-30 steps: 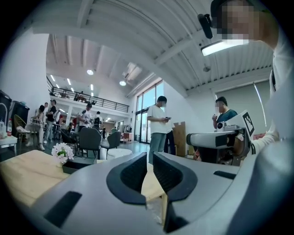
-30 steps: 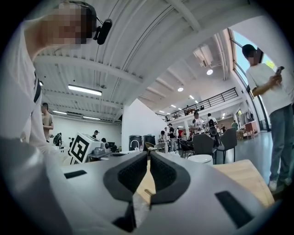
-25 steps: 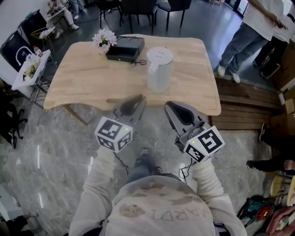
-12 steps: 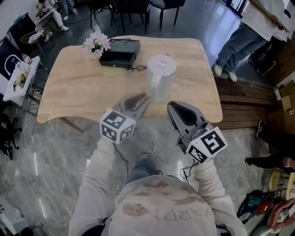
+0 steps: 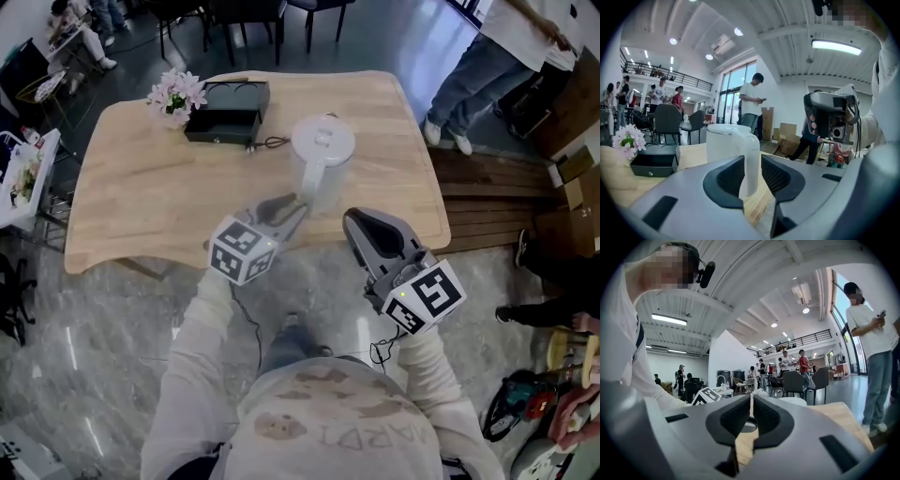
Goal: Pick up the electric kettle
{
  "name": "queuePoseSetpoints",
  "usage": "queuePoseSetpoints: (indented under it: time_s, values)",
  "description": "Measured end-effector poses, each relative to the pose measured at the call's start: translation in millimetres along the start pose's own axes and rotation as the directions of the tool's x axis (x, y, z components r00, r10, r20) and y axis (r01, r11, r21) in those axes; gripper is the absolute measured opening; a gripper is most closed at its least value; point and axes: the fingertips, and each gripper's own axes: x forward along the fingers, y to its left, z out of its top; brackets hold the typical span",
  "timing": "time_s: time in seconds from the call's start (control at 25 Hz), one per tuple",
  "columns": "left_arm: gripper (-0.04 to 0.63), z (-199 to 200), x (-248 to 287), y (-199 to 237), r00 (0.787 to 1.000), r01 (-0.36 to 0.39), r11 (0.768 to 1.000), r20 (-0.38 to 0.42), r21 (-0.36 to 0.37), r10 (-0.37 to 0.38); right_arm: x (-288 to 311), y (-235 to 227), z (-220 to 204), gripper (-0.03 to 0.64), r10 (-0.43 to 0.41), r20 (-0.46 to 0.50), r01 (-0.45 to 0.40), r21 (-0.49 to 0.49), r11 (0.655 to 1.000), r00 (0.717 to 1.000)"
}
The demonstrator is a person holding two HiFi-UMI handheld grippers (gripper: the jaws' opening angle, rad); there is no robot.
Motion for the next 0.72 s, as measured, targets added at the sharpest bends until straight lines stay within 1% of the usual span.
queuePoseSetpoints:
  time_s: [0.24,0.4,0.56,0.72]
  values:
    - [0.098,-7.2,12.5,4.7,0.997,0.073,0.997,-0.024,0.012,-0.072,9.2,-8.7,-4.4,0.026,-0.021,-0.017,0.021,0.002,1.000,1.000]
    - [0.100,-10.3,19.0,7.1,0.990,0.137,0.990,-0.037,0.007,-0.137,15.7,-15.0,-7.2,0.026,-0.028,-0.025,0.028,0.007,1.000,0.999]
    - [0.101,-10.4,22.2,8.3,0.978,0.205,0.979,-0.036,0.009,-0.204,20.5,-20.0,-10.6,0.026,-0.035,-0.034,0.036,0.010,0.999,0.999]
    - [0.106,-10.4,23.9,8.2,0.957,0.287,0.958,-0.029,0.003,-0.287,24.5,-24.3,-13.7,0.026,-0.045,-0.041,0.046,0.013,0.999,0.998]
